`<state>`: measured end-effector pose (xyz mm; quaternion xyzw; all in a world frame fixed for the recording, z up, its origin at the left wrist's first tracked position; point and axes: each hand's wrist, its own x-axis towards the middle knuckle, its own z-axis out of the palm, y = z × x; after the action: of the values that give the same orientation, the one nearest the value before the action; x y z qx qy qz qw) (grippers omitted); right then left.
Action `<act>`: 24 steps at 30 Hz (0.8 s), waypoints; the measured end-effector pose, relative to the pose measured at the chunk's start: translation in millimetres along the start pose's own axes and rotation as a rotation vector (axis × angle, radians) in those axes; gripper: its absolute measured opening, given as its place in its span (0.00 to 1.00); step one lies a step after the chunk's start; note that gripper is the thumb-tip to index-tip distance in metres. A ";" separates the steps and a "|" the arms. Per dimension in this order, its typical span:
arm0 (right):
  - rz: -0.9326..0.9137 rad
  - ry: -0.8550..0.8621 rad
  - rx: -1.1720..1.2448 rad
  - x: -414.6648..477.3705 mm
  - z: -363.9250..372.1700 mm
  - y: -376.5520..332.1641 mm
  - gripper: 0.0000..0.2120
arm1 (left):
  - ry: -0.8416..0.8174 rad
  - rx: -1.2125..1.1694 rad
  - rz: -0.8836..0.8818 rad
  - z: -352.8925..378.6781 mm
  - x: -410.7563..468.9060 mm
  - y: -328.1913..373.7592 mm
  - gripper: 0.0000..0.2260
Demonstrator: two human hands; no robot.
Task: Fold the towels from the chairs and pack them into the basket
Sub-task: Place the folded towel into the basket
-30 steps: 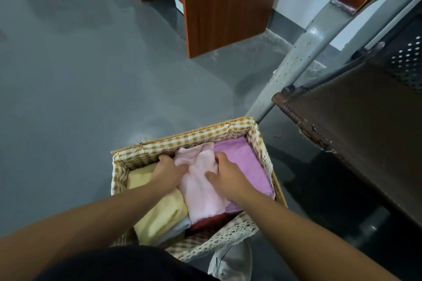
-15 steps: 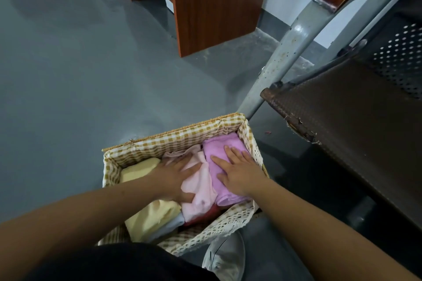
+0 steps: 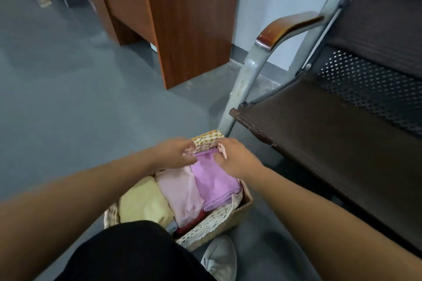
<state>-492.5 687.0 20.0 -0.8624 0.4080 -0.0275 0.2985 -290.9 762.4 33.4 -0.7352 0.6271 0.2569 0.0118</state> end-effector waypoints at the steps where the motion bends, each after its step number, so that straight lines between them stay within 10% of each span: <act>1: -0.001 0.032 -0.014 -4.0 -13.6 -0.4 0.16 | 0.042 -0.014 0.014 -14.6 0.0 9.5 0.23; 13: 0.308 0.557 -0.128 -212.5 -230.6 102.7 0.24 | 0.418 -0.037 0.475 -97.0 -25.3 324.9 0.12; 24: 0.821 0.703 -0.116 -388.6 -274.1 300.8 0.19 | 0.126 -0.035 0.702 55.4 29.4 563.9 0.09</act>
<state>-1037.7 684.8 159.4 -0.5858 0.7875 -0.1731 0.0823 -832.1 634.1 145.7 -0.4894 0.8366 0.2102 -0.1283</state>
